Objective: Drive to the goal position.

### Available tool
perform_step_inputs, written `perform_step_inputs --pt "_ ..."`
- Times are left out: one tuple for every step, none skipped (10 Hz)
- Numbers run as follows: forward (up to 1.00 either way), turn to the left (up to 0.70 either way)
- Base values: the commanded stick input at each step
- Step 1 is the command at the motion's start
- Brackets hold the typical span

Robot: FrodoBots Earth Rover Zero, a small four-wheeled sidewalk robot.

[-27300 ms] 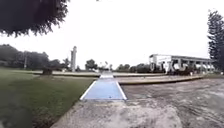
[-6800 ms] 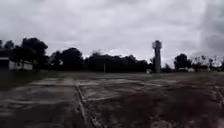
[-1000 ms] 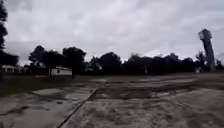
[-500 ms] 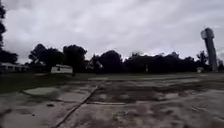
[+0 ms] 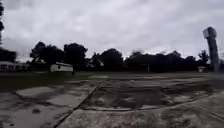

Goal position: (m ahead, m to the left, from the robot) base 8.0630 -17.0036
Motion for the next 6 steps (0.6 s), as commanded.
perform_step_inputs --pt "0.7 0.0" --pt "0.7 0.0" --pt "0.7 0.0" --pt "0.7 0.0" --pt "0.7 0.0" --pt "0.7 0.0"
